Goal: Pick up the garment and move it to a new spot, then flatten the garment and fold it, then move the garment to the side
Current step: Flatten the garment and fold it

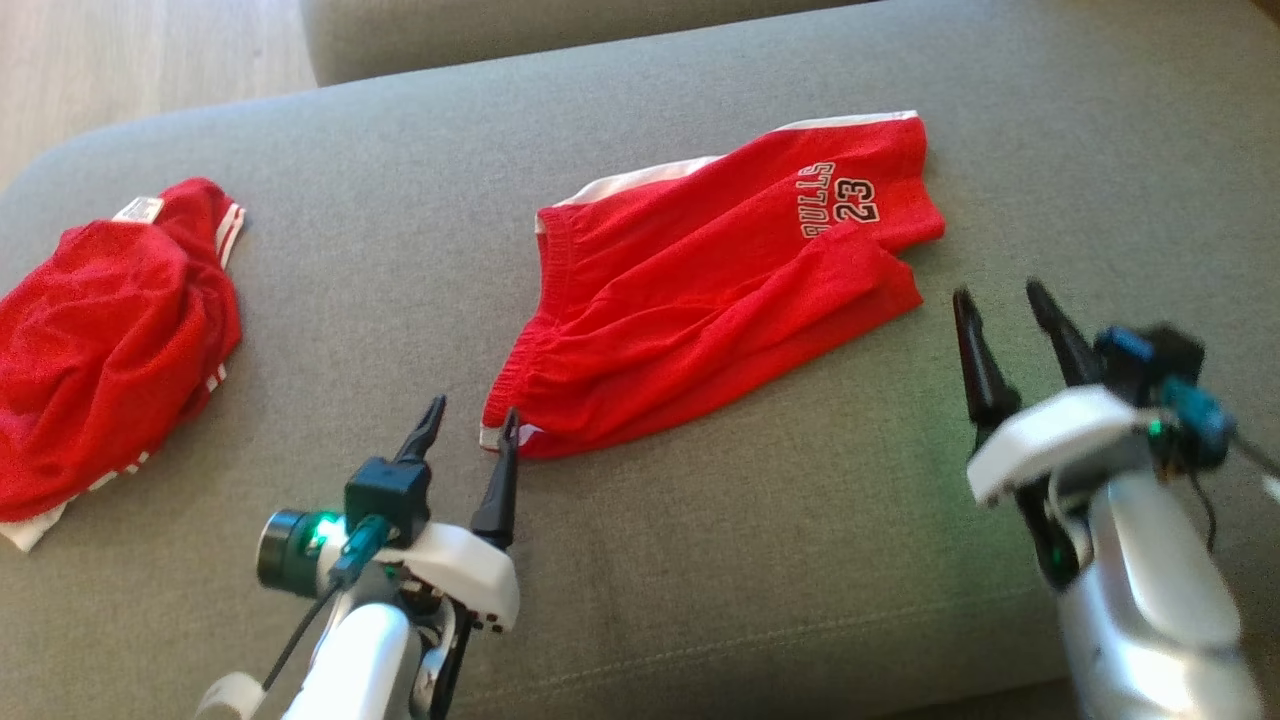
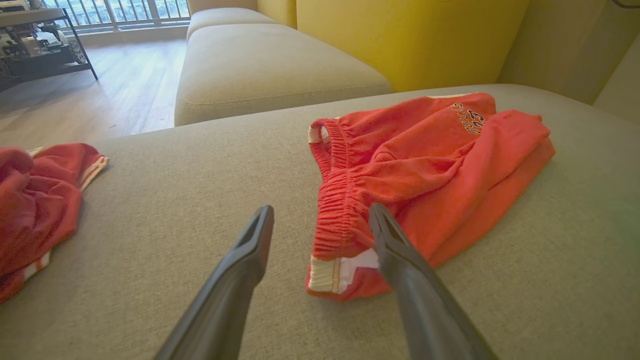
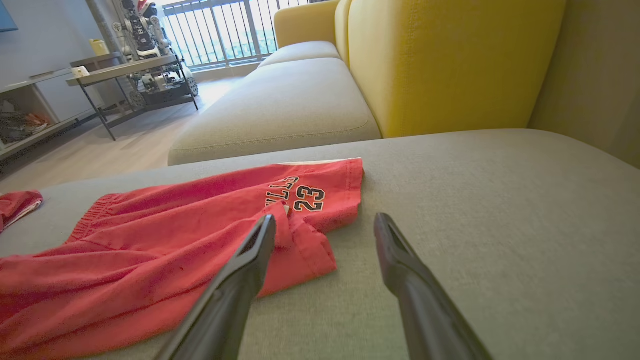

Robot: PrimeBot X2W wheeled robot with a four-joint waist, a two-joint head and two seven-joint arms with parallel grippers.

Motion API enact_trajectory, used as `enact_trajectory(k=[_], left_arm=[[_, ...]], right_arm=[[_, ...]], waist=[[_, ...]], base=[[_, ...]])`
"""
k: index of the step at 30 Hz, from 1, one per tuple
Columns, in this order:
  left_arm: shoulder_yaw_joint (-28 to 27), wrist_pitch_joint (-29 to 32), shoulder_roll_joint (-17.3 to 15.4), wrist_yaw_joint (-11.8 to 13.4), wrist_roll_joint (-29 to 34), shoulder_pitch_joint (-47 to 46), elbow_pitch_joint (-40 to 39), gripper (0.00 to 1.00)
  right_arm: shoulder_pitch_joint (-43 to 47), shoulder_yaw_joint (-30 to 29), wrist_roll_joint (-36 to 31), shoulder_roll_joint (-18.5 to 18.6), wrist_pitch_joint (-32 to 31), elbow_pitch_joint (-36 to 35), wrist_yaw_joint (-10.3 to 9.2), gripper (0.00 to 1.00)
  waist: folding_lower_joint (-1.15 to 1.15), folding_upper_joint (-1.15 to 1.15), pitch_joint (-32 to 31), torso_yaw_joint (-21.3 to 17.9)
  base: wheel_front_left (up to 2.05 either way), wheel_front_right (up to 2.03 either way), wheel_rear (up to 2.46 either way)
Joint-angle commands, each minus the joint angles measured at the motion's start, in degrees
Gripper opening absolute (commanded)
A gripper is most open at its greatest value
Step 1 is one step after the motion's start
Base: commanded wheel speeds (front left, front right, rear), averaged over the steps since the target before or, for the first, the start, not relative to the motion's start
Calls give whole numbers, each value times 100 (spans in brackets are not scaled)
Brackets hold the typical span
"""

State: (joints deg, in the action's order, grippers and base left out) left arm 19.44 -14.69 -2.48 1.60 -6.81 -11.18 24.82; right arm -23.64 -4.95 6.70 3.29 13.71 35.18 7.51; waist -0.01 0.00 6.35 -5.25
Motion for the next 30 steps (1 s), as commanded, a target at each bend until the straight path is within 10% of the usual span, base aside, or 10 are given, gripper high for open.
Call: enact_trajectory(k=[1,15,30], left_arm=[[-229,-31,-40,56,-32,-107,-227,100],[-567,-31,-40,280,-277,628,-1297,100],[-383,-31,-40,185,-172,458,-1135,100]], right_arm=[[-11,176,27,-41,66,-287,-2,100],[1130,270,575,-41,-114,-1153,-2,100],[-129,37,1789,-41,-522,287,-2,100]], waist=[[1,0,-27,-6],[1,0,-122,308],[1,0,263,1132]], base=[[0,0,0],[0,0,0],[0,0,0]])
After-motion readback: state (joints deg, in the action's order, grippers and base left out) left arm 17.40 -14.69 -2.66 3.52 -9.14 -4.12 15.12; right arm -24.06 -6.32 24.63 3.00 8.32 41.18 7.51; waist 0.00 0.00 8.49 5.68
